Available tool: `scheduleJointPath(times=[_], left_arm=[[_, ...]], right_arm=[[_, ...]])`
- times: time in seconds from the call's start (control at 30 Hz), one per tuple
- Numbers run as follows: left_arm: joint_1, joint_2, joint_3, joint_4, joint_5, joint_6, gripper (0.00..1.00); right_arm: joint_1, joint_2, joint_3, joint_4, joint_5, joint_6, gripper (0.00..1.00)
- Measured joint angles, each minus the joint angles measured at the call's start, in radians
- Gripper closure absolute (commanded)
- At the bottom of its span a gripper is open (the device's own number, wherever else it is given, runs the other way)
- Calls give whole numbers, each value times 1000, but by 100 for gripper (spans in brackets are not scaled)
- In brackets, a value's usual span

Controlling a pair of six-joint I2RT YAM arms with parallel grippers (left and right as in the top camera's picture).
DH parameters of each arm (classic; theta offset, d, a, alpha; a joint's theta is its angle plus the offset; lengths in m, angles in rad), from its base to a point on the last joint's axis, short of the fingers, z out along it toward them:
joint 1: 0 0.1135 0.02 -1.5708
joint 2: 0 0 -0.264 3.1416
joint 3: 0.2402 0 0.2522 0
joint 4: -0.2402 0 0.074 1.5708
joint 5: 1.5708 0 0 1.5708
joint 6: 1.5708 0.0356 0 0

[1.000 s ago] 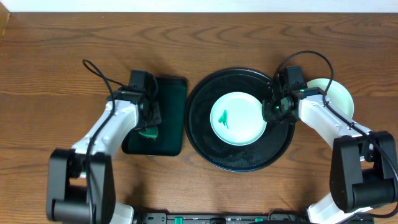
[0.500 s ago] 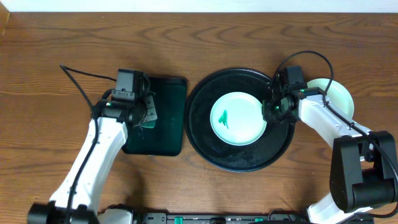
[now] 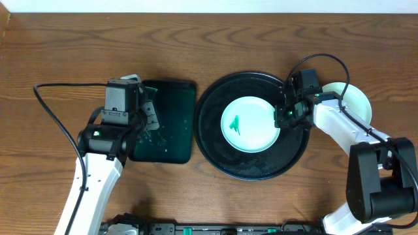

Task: Clean dirty plates on tray and stack at the side
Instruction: 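Grasp the green sponge with the left gripper and lift it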

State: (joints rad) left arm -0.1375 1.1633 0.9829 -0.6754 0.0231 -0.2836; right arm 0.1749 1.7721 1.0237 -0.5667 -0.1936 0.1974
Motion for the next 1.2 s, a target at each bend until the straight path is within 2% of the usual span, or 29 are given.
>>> scheduleJointPath(times=[0.1,0.17,0.27,0.4,0.53,1.03,1.2], left_arm=[[0,5,0,0,0,0,93],[0,10,0,0,0,0,93],[0,22,0,0,0,0,93],[0,37,0,0,0,0,93],[0,41,0,-1,0,0,93],[0,76,0,-26,0,0,93],[0,92,-1,-26,0,0,93]], right_arm=[[0,0,0,0,2,0,73],[0,0,0,0,4,2,67],[0,0,0,2,4,-3,69],[0,0,0,3,3,-5,75],[0,0,0,3,3,-4,76],[0,0,0,3,3,-3,63],[0,0,0,3,3,-4,62]])
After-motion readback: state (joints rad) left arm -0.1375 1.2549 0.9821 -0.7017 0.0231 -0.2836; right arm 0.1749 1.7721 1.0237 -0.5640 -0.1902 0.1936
